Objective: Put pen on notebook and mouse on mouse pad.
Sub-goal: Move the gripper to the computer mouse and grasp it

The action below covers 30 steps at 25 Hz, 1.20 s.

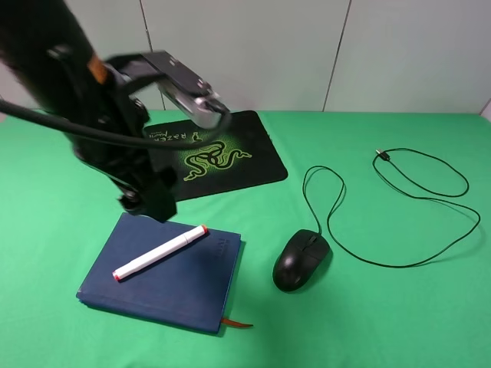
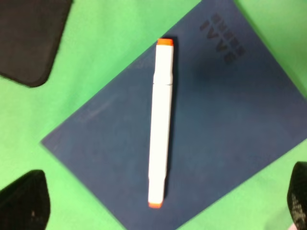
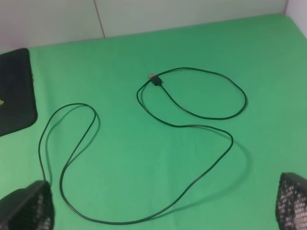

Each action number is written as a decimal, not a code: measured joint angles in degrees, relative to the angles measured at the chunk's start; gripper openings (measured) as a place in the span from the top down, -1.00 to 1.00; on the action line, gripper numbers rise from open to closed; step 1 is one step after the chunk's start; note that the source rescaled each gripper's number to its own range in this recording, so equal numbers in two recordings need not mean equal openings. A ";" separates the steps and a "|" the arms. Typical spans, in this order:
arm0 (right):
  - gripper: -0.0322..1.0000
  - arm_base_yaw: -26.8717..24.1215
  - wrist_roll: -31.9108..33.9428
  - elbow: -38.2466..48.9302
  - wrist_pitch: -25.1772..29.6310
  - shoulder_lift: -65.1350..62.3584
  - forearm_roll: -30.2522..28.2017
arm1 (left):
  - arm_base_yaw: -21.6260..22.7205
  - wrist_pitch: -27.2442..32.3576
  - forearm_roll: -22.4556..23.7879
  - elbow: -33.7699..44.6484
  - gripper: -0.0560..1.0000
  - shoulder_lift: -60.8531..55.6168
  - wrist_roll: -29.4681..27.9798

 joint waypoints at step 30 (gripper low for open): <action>-1.00 0.00 0.00 0.00 0.00 0.00 0.00 | 2.51 13.20 3.49 10.58 -1.00 -63.37 -0.58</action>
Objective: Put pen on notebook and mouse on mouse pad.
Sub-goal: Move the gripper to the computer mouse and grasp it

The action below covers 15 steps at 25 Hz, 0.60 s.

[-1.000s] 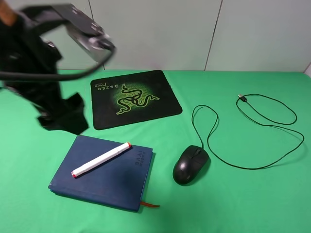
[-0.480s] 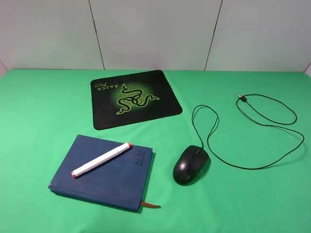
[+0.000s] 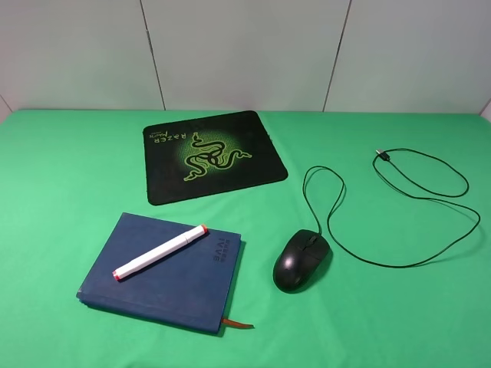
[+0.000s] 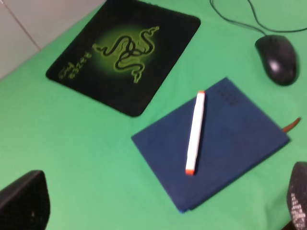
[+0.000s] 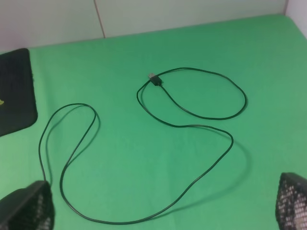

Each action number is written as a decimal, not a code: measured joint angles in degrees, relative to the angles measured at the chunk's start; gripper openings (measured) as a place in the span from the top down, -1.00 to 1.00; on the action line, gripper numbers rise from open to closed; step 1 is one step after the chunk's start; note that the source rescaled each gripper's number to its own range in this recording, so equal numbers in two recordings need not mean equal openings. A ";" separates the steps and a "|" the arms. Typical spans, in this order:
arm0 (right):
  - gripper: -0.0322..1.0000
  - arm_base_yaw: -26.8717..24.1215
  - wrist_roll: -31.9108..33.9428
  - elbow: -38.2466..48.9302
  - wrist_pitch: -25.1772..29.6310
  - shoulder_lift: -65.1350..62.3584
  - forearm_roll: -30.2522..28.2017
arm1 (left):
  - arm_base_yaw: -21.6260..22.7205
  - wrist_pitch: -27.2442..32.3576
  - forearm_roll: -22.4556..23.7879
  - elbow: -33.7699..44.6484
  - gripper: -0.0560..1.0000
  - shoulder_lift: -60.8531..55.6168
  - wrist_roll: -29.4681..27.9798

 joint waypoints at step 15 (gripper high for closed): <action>-1.00 0.00 0.00 0.00 0.00 0.00 0.00 | 27.51 -5.75 -6.48 19.09 -1.00 -16.37 0.00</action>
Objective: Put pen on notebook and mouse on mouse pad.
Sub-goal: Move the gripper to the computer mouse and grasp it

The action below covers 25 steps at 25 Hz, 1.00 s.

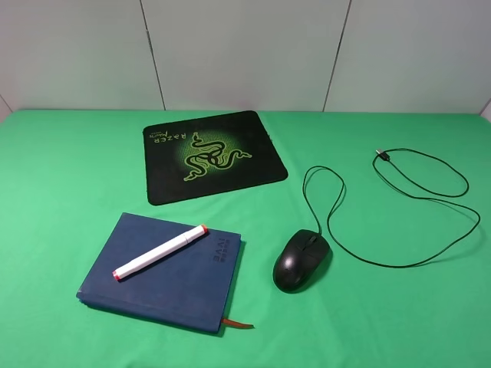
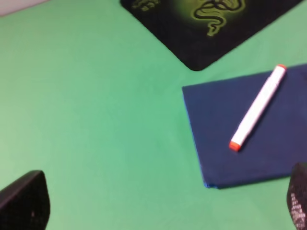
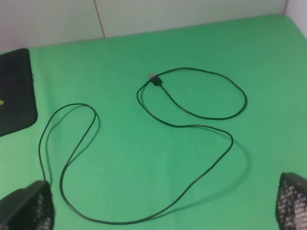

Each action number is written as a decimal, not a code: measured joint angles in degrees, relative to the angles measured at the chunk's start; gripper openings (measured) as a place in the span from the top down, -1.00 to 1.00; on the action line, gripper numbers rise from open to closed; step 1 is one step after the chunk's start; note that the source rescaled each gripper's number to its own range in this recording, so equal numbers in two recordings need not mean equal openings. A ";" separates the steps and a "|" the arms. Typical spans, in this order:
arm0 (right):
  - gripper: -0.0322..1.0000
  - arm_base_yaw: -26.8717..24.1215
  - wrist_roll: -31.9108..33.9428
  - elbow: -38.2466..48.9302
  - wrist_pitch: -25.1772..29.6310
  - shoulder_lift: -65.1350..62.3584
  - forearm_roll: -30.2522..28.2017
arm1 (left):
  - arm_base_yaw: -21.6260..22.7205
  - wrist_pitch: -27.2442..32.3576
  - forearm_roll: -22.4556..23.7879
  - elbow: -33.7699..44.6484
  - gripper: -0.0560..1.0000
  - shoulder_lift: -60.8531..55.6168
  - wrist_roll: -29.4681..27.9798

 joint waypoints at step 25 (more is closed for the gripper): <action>-1.00 0.00 0.00 0.00 0.00 0.00 0.00 | 5.53 -1.40 -4.76 4.35 -1.00 -2.74 0.17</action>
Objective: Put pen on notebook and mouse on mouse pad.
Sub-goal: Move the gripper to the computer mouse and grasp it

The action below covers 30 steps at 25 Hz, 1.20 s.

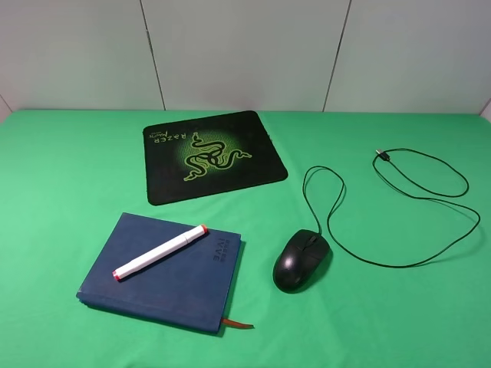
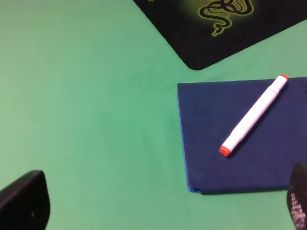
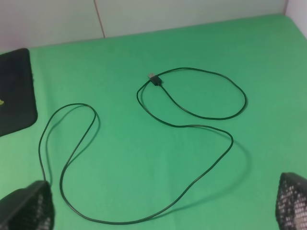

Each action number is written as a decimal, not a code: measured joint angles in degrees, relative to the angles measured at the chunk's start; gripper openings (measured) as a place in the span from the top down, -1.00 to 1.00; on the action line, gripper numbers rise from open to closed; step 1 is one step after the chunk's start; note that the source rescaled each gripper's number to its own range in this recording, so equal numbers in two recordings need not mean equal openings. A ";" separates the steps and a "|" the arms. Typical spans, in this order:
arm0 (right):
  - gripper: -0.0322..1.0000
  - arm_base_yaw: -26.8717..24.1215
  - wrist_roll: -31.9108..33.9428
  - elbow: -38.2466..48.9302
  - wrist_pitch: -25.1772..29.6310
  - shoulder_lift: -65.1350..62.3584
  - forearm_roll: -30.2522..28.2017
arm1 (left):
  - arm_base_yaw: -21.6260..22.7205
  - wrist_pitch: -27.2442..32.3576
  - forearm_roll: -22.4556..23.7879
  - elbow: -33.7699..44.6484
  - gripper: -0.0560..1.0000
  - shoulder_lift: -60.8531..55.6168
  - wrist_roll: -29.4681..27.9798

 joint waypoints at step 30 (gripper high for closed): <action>-1.00 0.00 0.00 -0.13 0.00 0.00 0.42 | 0.00 0.00 0.00 0.00 -1.00 0.00 0.00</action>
